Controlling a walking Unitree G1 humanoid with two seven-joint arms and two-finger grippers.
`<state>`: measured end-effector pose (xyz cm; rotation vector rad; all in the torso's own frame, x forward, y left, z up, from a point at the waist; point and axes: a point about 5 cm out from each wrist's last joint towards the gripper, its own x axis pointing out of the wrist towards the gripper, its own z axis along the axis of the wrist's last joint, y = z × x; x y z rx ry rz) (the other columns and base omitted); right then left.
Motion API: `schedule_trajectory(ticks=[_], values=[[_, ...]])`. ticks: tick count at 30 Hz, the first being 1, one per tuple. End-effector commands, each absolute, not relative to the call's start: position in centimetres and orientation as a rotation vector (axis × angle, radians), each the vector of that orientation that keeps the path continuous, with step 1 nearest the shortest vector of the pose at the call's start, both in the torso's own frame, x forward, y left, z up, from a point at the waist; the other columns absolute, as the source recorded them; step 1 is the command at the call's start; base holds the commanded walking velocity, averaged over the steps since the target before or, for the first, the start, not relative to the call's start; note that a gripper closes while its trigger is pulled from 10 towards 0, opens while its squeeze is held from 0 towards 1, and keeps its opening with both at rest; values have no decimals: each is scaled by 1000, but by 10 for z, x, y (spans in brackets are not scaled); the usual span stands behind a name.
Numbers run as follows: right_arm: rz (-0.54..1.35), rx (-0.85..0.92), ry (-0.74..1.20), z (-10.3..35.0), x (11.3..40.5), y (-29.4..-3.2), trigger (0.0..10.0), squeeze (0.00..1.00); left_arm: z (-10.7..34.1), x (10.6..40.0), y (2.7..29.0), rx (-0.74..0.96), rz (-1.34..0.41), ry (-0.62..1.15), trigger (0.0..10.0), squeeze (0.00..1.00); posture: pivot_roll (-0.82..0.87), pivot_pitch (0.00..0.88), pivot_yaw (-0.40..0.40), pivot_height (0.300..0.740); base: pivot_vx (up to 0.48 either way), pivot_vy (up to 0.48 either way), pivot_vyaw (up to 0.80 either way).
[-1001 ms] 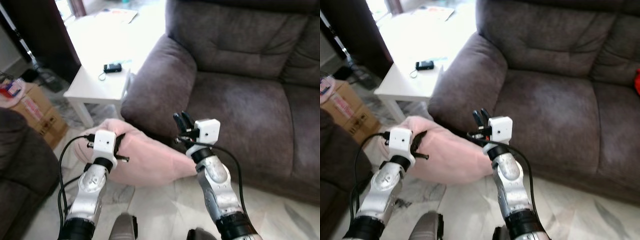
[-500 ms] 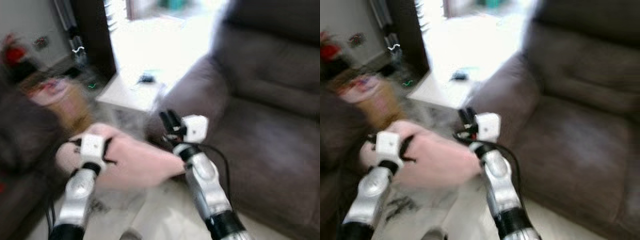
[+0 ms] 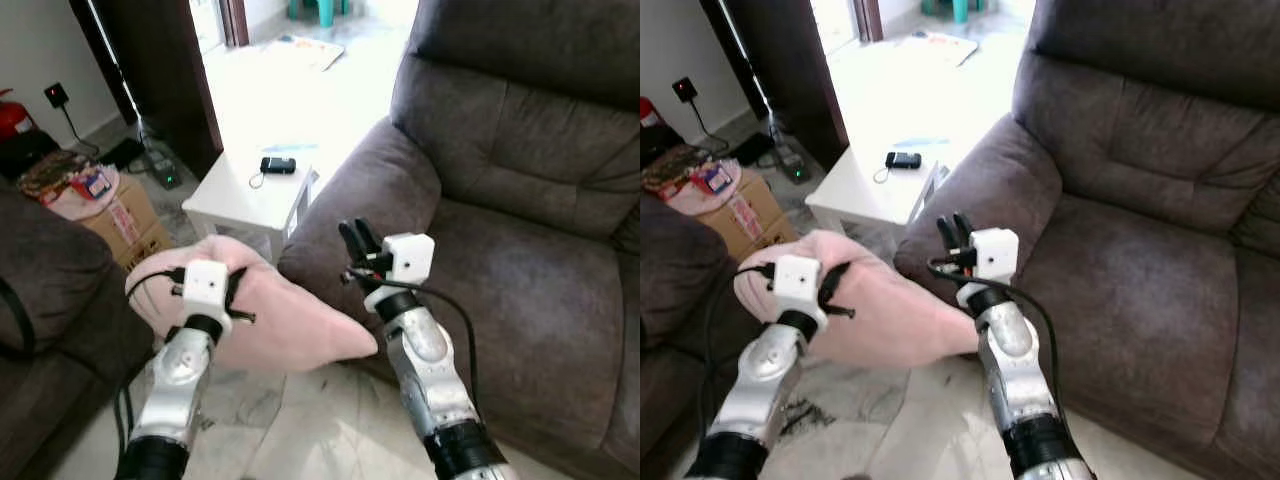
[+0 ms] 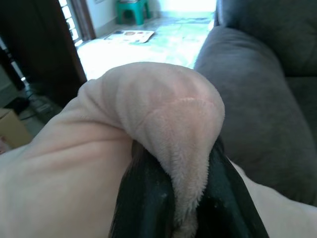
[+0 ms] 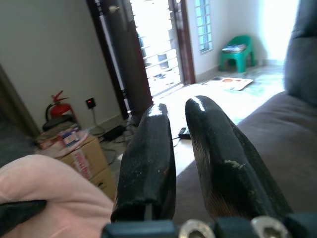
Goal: Move the pillow to the sofa from floor
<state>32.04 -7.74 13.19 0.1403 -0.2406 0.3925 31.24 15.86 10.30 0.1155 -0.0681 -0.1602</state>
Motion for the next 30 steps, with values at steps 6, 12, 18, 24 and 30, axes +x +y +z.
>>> schedule_trajectory(ticks=[6, 12, 18, 24, 30], values=[[379, 141, -243, 130, 320, -79, 10000, 0, 129, 314, 154, 99, -182, -184, 10000, 0, 172, 69, 15, 740, 0, 0, 0], [379, 138, -248, 130, 320, -78, 10000, 0, 129, 313, 153, 94, -187, -181, 10000, 0, 175, 69, 16, 740, 0, 0, 0], [375, 141, -242, 129, 320, -79, 10000, 0, 129, 312, 152, 91, -191, -180, 10000, 0, 175, 67, 18, 740, 0, 0, 0], [358, 135, -222, 124, 320, -82, 10000, 0, 130, 309, 151, 81, -187, -182, 10000, 0, 174, 63, 16, 740, 0, 0, 0], [359, 118, -203, 119, 317, -86, 10000, 0, 147, 304, 143, 57, -224, -229, 10000, 0, 177, 44, 5, 740, 0, 0, 0]])
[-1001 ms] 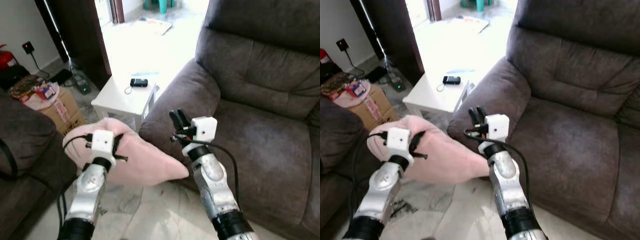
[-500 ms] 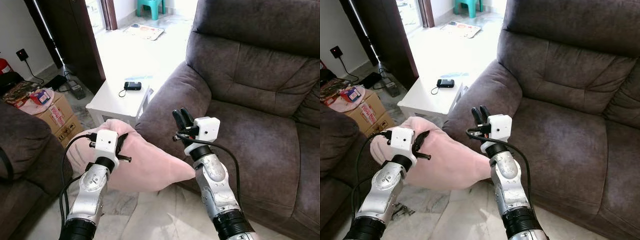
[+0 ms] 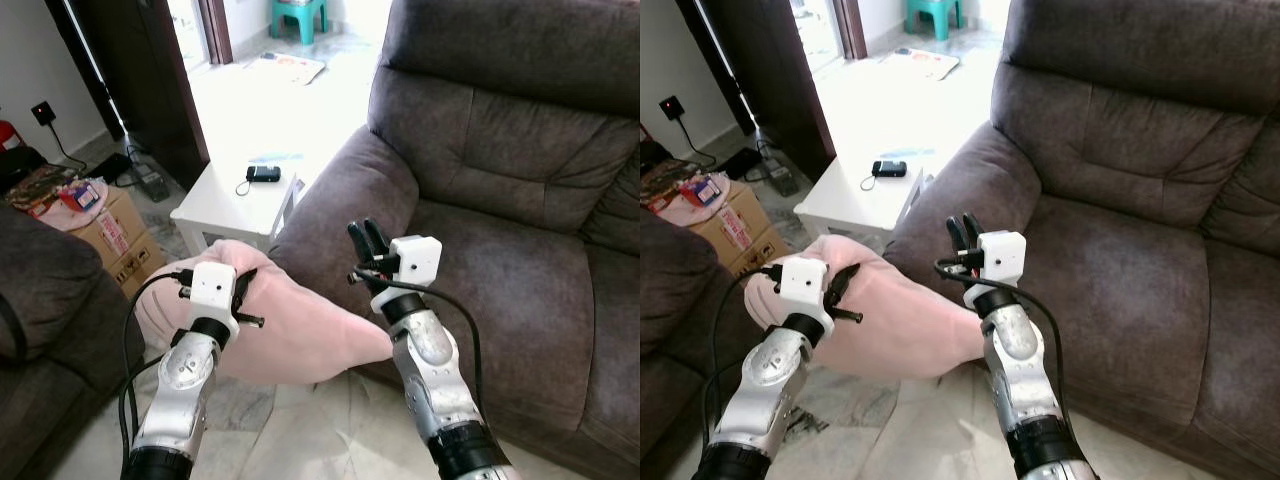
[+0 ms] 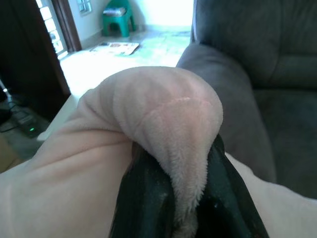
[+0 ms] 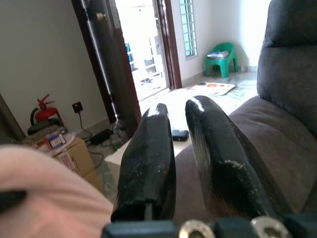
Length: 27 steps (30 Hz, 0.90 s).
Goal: Move the pillow to the sofa from floor
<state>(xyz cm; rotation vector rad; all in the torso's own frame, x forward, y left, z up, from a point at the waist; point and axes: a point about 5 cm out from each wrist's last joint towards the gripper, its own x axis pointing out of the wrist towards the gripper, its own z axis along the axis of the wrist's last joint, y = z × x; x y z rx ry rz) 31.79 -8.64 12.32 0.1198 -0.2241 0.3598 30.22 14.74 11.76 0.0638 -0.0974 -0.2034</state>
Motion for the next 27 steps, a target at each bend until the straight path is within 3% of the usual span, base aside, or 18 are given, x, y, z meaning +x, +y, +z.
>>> schedule_trajectory(ticks=[1, 6, 12, 19, 27], values=[[358, 111, -197, 117, 317, -88, 10000, 0, 150, 302, 135, 50, -267, -232, 10000, 0, 181, 36, 1, 740, 0, 0, 0], [362, 72, -163, 114, 320, -90, 10000, 0, 149, 297, 126, 41, -336, -222, 10000, 0, 178, 27, -4, 740, 0, 0, 0], [378, -143, 26, 95, 330, -127, 10000, 0, 142, 293, 127, 44, -346, -179, 10000, 0, 168, 15, -17, 740, 0, 0, 0], [557, -400, 239, 84, 324, -169, 10000, 0, 139, 295, 124, 53, -372, -163, 10000, 0, 148, 21, -16, 740, 0, 0, 0], [652, -492, 415, 66, 314, -183, 10000, 0, 138, 295, 120, 54, -392, -154, 10000, 0, 144, 51, -13, 740, 0, 0, 0]])
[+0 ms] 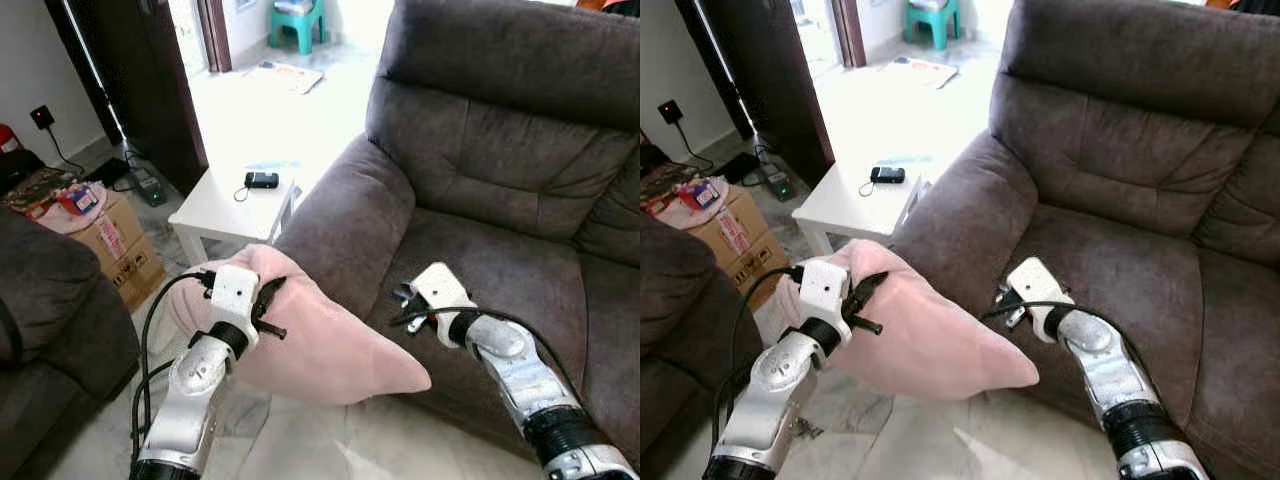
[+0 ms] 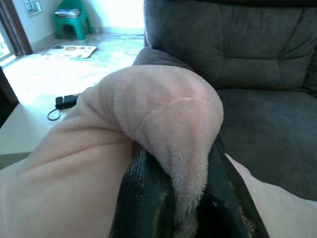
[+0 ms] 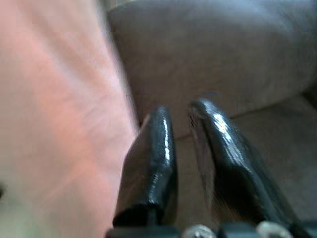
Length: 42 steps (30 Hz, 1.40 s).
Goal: Move the pillow to the sofa from floor
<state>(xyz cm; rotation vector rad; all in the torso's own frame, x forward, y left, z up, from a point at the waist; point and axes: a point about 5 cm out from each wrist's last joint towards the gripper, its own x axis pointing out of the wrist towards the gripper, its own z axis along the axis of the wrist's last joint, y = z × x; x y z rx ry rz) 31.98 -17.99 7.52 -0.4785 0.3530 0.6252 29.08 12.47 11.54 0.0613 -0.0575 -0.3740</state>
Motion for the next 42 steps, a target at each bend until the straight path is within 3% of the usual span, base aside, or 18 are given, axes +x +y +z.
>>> schedule_trajectory(ticks=[1, 3, 4, 5, 6, 7, 26, 37, 42], values=[[676, -521, 457, 59, 310, -185, 10000, 0, 138, 295, 120, 54, -395, -153, 10000, 0, 145, 57, -12, 740, 0, 0, 0], [709, -552, 522, 49, 302, -189, 10000, 0, 138, 294, 120, 56, -401, -152, 10000, 0, 149, 63, -14, 740, 0, 0, 0], [711, -541, 541, 46, 300, -191, 10000, 118, 139, 294, 120, 57, -403, -152, 10000, 0, 152, 67, -14, 740, 0, 0, 0], [701, -523, 553, 45, 300, -192, 10000, 416, 139, 294, 120, 60, -405, -152, 10000, 0, 153, 73, -13, 740, 0, 0, 0], [690, -514, 564, 44, 299, -195, 10000, 914, 139, 294, 121, 62, -407, -153, 10000, 0, 151, 77, -12, 740, 0, 0, 0], [684, -509, 583, 42, 297, -200, 10000, 1000, 140, 295, 122, 65, -407, -153, 10000, 0, 151, 81, -11, 740, 0, 0, 0], [688, -447, 715, 19, 269, -223, 10000, 1000, 142, 300, 116, 65, -461, -145, 10000, 0, 123, 100, 17, 740, 0, 0, 0], [524, -443, 684, 17, 277, -230, 10000, 1000, 143, 301, 111, 55, -488, -141, 10000, 0, 120, 96, 17, 740, 0, 0, 0], [552, -443, 704, 13, 274, -227, 10000, 1000, 142, 301, 111, 55, -486, -140, 10000, 0, 124, 96, 13, 740, 0, 0, 0]])
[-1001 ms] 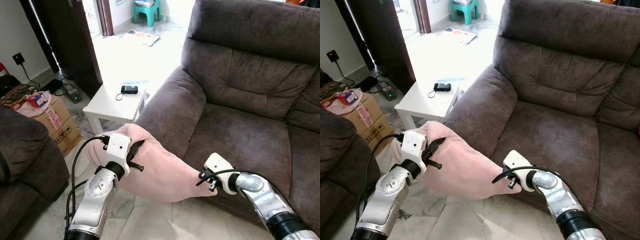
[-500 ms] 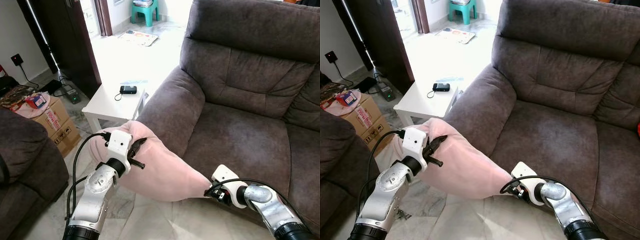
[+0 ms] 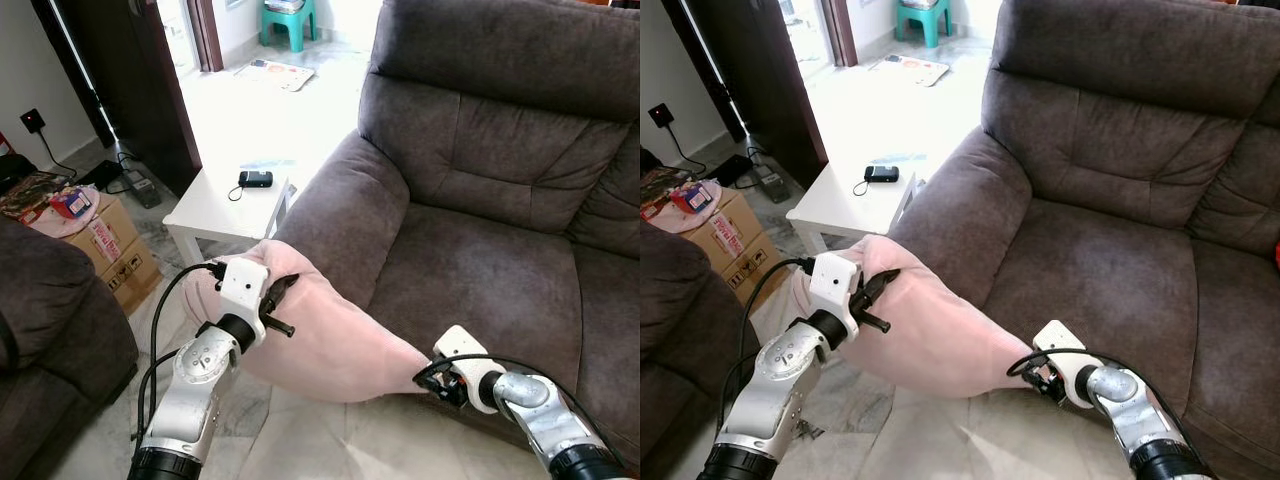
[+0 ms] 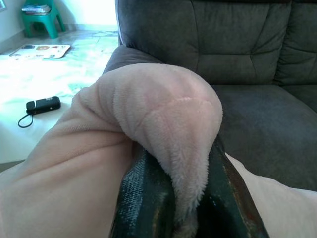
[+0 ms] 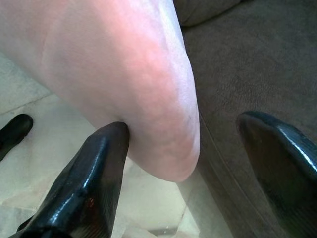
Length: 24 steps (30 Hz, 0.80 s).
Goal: Move the pillow to the sofa from floor
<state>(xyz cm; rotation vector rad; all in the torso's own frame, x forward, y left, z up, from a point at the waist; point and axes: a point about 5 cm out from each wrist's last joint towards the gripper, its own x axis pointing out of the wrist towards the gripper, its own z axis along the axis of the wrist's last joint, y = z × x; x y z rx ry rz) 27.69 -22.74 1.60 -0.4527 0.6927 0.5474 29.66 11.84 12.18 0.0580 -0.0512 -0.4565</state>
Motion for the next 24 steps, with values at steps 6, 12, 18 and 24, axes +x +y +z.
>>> schedule_trajectory(ticks=[6, 12, 18, 24], values=[[599, -428, 737, 6, 268, -223, 10000, 1000, 141, 301, 111, 54, -489, -138, 10000, 0, 124, 94, 13, 740, 0, 0, 0], [622, -417, 752, 2, 265, -223, 10000, 1000, 141, 301, 110, 53, -495, -137, 10000, 0, 122, 94, 13, 740, 0, 0, 0], [640, -408, 771, -3, 260, -221, 10000, 1000, 140, 300, 109, 51, -500, -133, 10000, 0, 120, 92, 14, 740, 0, 0, 0], [618, -391, 781, -12, 256, -216, 10000, 980, 140, 299, 107, 47, -514, -131, 10000, 0, 126, 91, 15, 740, 0, 0, 0]])
